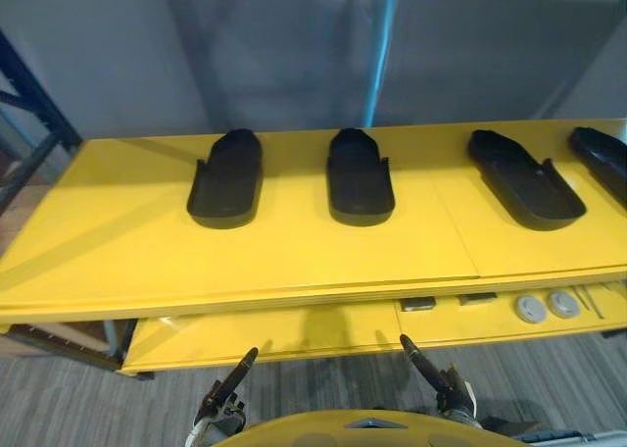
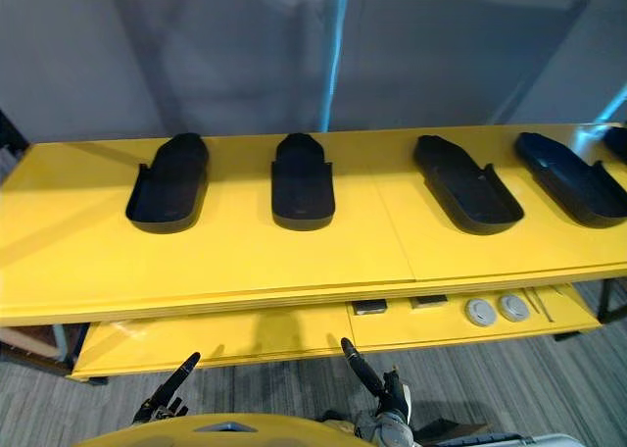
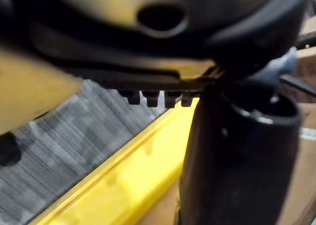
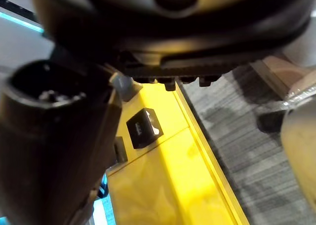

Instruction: Walk over and take three plastic housings, then place them on the shelf

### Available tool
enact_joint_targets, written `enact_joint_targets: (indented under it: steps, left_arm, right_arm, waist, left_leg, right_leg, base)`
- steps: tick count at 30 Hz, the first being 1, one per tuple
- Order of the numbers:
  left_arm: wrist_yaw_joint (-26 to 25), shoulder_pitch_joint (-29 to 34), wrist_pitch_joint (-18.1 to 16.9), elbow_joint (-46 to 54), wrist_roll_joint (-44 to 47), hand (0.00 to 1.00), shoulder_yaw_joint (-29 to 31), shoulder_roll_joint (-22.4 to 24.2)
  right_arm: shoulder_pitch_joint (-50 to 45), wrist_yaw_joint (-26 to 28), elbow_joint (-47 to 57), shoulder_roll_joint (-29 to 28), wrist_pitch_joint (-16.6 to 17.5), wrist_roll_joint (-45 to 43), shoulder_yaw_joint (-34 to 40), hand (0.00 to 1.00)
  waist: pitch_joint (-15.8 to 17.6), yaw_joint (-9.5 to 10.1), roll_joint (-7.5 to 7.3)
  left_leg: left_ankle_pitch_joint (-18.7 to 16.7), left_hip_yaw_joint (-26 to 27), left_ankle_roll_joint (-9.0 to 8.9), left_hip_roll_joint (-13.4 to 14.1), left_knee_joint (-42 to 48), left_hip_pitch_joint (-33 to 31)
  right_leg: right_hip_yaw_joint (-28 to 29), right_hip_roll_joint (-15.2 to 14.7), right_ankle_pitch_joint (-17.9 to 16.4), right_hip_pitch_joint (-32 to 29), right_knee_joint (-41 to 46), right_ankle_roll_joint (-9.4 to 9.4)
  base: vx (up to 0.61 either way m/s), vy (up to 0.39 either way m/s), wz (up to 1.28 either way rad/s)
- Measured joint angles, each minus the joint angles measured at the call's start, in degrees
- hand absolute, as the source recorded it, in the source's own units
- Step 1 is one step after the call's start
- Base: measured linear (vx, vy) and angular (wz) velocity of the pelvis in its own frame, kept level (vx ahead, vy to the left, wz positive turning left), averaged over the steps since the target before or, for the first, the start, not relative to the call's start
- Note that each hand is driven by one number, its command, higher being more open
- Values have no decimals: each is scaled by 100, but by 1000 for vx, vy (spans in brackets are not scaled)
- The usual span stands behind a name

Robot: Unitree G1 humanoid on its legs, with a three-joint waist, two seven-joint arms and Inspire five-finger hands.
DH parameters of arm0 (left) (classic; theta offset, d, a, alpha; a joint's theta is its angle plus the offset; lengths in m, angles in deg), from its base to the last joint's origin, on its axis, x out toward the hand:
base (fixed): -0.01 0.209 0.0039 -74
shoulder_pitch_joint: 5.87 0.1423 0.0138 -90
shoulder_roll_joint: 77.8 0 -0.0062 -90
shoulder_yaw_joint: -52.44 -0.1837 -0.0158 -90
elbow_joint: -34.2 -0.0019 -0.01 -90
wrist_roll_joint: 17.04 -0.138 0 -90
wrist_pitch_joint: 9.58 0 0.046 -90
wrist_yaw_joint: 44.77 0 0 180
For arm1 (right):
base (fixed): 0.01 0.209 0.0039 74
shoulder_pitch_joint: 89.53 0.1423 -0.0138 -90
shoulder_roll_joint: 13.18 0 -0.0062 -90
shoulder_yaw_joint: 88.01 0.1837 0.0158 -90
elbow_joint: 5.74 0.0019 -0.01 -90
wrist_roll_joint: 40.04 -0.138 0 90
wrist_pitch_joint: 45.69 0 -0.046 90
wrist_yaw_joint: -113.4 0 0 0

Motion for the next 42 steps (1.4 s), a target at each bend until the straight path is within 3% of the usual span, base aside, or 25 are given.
enact_joint_targets:
  steps: [6,8,9,10,11,12,13,14,17,18,20,22,23,27,28,29,30,33,35,36,38,39,40,41,42]
  left_arm:
    - [120,-77,49,-100,-338,100,-60,-118]
    - [136,-71,-30,-126,-305,100,-34,-126]
    - [147,-86,-78,-123,-254,100,-6,-125]
    - [162,-89,-123,-117,-205,100,-11,-135]
    - [195,-89,-199,-105,-59,100,-41,-117]
    - [235,-88,-205,-94,-17,100,-147,6]
    - [263,-88,-205,-105,42,100,-209,40]
    - [392,-129,-292,-111,669,100,-354,73]
    - [523,-149,-497,-46,1053,100,-368,74]
    - [567,-134,-555,114,1088,100,-359,53]
    - [570,-106,-613,231,1087,100,-363,46]
    - [580,-145,-619,426,1003,100,-368,64]
    - [575,-148,-607,436,984,100,-373,72]
    - [571,-152,-248,632,600,100,-385,46]
    - [598,-70,-251,681,407,100,-310,35]
    - [608,-56,-250,687,236,100,-293,43]
    - [578,-7,-273,675,-4,100,-260,60]
    - [555,-48,-244,575,-155,100,-229,-164]
    - [507,-177,-109,370,-146,100,-251,-368]
    - [500,-203,-83,357,-148,100,-263,-412]
    - [459,-390,42,84,-137,100,-294,-483]
    - [458,-437,111,-98,-183,100,-404,-487]
    - [468,-451,110,-119,-279,100,-417,-503]
    - [478,-459,95,-122,-435,100,-518,-550]
    - [517,-424,93,-117,-578,100,-583,-637]
  right_arm:
    - [-184,70,569,15,135,381,-301,100]
    - [-169,192,582,78,230,542,-422,100]
    - [-101,284,584,151,293,597,-550,100]
    - [-45,317,585,182,334,599,-630,100]
    - [16,372,619,291,435,604,-751,100]
    - [93,399,627,438,471,602,-797,100]
    - [120,401,623,491,460,579,-802,100]
    - [140,398,637,517,459,464,-807,100]
    - [132,409,641,383,453,357,-892,100]
    - [98,398,706,227,448,348,-947,100]
    - [103,385,857,175,453,293,-1002,100]
    - [-28,202,1515,86,622,129,-997,100]
    - [-62,150,1679,79,689,116,-992,100]
    - [-264,-162,2396,-20,1250,139,-977,100]
    - [-357,-171,2657,-60,1337,136,-1017,100]
    - [-436,-134,2801,-52,1388,135,-1031,100]
    - [-547,-56,3050,-2,1505,134,-1111,100]
    - [-599,101,3527,36,1740,136,-1344,100]
    - [-379,176,3633,90,1801,138,-1489,100]
    - [-321,181,3605,92,1783,137,-1532,100]
    - [26,168,3394,138,1676,142,-1730,100]
    - [312,123,3116,160,1602,176,-1783,100]
    - [374,85,3004,115,1555,262,-1791,100]
    - [391,-32,2791,110,1521,378,-1797,100]
    - [386,-104,2599,108,1407,422,-1814,100]
  waist:
    - [151,-85,-107]
    - [192,-119,-112]
    - [232,-91,-167]
    - [253,-82,-179]
    - [327,-64,-105]
    - [411,-15,185]
    - [410,-10,307]
    - [404,-49,390]
    - [490,-42,248]
    - [553,9,119]
    - [630,36,39]
    - [832,10,18]
    - [885,1,50]
    - [1196,-71,86]
    - [1259,-32,-8]
    - [1276,-14,-4]
    - [1252,12,93]
    - [1191,-26,-158]
    - [1104,-18,-353]
    - [1075,-40,-456]
    - [1040,-59,-334]
    - [995,-3,-144]
    - [997,-61,-149]
    - [976,-125,-235]
    - [951,-57,-266]
  left_leg:
    - [-302,660,-73,123,310,186]
    - [-428,454,83,130,690,158]
    - [-608,116,393,134,1163,46]
    - [-732,-106,528,133,1480,-61]
    - [-1094,-792,605,90,1923,-240]
    - [-1414,-1301,633,67,2039,-252]
    - [-1518,-1429,588,91,2024,-219]
    - [-1601,-1523,452,9,1841,-204]
    - [-1599,-1513,444,-113,1704,-199]
    - [-1594,-1498,418,-174,1669,-213]
    - [-1609,-1493,412,-196,1757,-245]
    - [-1827,-1551,474,-279,2423,-553]
    - [-1873,-1554,494,-296,2600,-644]
    - [-2202,-1416,609,-342,3189,-800]
    - [-2250,-1131,635,-298,3251,-769]
    - [-2245,-965,668,-235,3202,-729]
    - [-2102,-603,706,-84,2949,-619]
    - [-1690,-85,621,24,2424,-623]
    - [-1501,130,566,18,2281,-697]
    - [-1496,72,575,-17,2355,-752]
    - [-1468,-615,733,-123,2178,-893]
    - [-1271,-511,554,107,1842,-833]
    - [-1197,-473,514,118,1794,-825]
    - [-1114,-462,486,90,1765,-824]
    - [-1093,-381,453,131,1813,-834]
  right_leg:
    - [720,190,43,-175,19,-49]
    - [1027,195,44,-204,62,-51]
    - [1314,185,38,-268,170,-61]
    - [1439,167,35,-302,208,-66]
    - [1689,171,34,-367,279,-68]
    - [1867,298,63,-391,308,-29]
    - [1950,361,89,-416,307,8]
    - [2022,367,157,-531,297,111]
    - [2017,239,204,-581,300,185]
    - [2008,185,210,-645,354,196]
    - [1952,176,144,-746,599,150]
    - [1944,139,-278,-1242,1619,219]
    - [1956,128,-307,-1326,1773,220]
    - [1973,100,-109,-1482,1891,278]
    - [1933,97,-34,-1448,1574,161]
    - [1710,39,-45,-1424,1413,41]
    - [1115,-87,-222,-1509,1422,-238]
    - [660,-155,-283,-1836,2565,-318]
    - [446,-344,-745,-1742,3153,-319]
    - [371,-349,-695,-1767,3124,-283]
    - [415,-45,-351,-1796,2662,-349]
    - [587,128,-188,-1617,1974,-398]
    - [462,19,-438,-1629,2335,-629]
    - [229,-358,-818,-1632,2974,-629]
    - [98,-661,-808,-1499,3011,-574]
  base:
    - [28,-1,-63]
    - [65,-6,-78]
    - [41,-15,-90]
    - [10,18,-115]
    - [-53,125,-115]
    - [-65,167,-108]
    - [-83,215,-75]
    - [-51,121,-25]
    - [-109,131,-1]
    - [-95,51,-2]
    - [-84,22,-3]
    - [-90,6,1]
    - [-90,12,-1]
    - [-216,71,-42]
    - [-271,73,-96]
    - [-303,58,-135]
    - [-198,20,-124]
    - [-147,-23,-103]
    - [6,-109,-64]
    - [-6,-125,-49]
    - [-83,-104,-82]
    - [-58,-74,-98]
    - [-3,-94,-63]
    - [53,-161,-23]
    - [32,-225,-33]
